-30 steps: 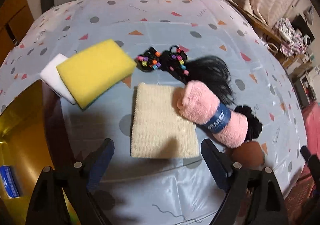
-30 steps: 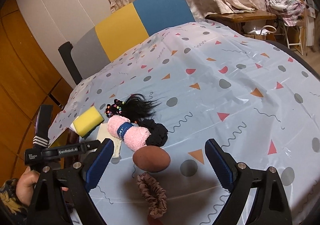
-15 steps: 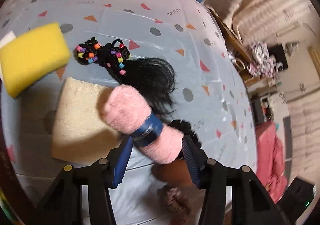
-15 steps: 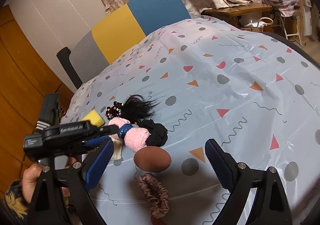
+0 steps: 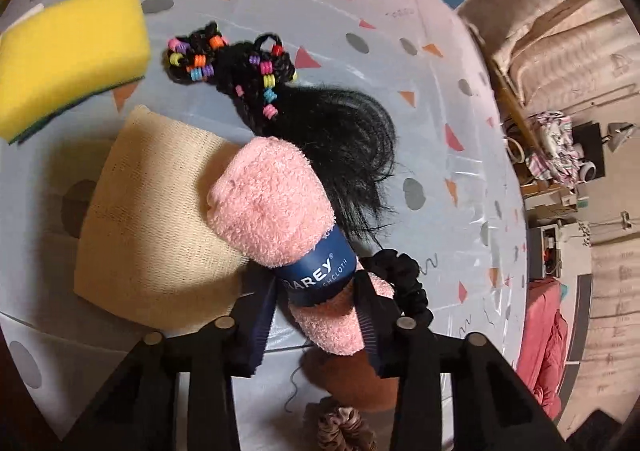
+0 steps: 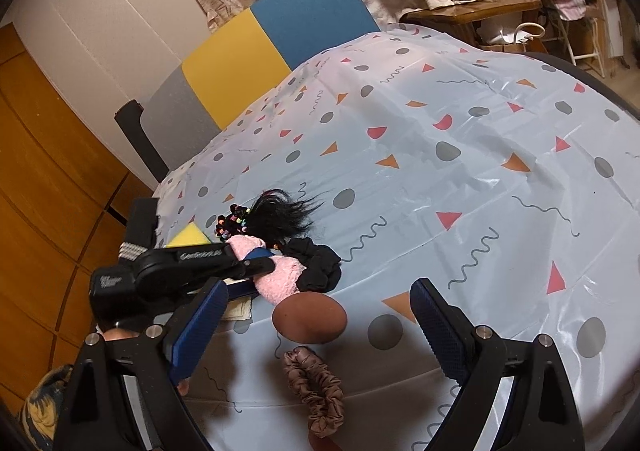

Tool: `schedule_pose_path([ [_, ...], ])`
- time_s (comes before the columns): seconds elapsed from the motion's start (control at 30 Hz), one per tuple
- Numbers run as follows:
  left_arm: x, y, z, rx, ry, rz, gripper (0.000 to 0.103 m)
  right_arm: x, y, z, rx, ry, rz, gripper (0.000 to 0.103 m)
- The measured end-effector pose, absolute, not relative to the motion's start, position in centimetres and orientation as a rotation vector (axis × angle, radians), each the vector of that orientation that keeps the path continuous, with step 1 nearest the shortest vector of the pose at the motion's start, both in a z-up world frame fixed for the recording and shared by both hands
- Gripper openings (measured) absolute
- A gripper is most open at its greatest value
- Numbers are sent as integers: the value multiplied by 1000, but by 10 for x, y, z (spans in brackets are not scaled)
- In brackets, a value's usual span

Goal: Organize soft objects
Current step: 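Grasp the pink towel roll with the left gripper while the right gripper reaches the brown scrunchie, then carry the pink towel roll into the tray with the left gripper while the right gripper grasps the brown scrunchie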

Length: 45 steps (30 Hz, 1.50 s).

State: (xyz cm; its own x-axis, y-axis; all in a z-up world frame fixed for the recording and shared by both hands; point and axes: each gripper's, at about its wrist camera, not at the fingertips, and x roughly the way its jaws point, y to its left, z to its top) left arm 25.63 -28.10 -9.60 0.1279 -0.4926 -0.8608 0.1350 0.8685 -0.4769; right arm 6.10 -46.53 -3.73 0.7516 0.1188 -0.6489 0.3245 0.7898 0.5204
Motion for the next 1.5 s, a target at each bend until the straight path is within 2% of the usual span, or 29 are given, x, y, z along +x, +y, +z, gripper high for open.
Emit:
schedule_pose_path([
  [0.33, 224, -243, -62, -183, 1251, -590, 36, 71, -458, -53, 669, 823, -98, 93],
  [0.7, 176, -183, -36, -136, 1164, -650, 33, 89, -421, -69, 541, 965, 20, 90],
  [0.77, 175, -180, -37, -136, 1153, -654, 32, 91, -417, -73, 522, 988, 22, 84],
  [0.83, 173, -181, -42, -119, 1156, -641, 32, 94, -413, -81, 515, 1033, 32, 81],
  [1.0, 167, -195, -65, -78, 1210, -617, 35, 95, -410, -85, 505, 1050, 35, 81],
  [1.13, 165, -199, -81, -67, 1246, -558, 44, 93, -415, -86, 538, 1047, 24, 81],
  [1.27, 172, -201, -94, -91, 1281, -531, 45, 94, -414, -85, 535, 1047, 28, 81],
  [1.4, 171, -201, -96, -105, 1267, -550, 35, 95, -413, -85, 528, 1048, 33, 81],
  [1.5, 161, -199, -80, -70, 1200, -572, 34, 96, -413, -85, 533, 1041, 38, 81],
])
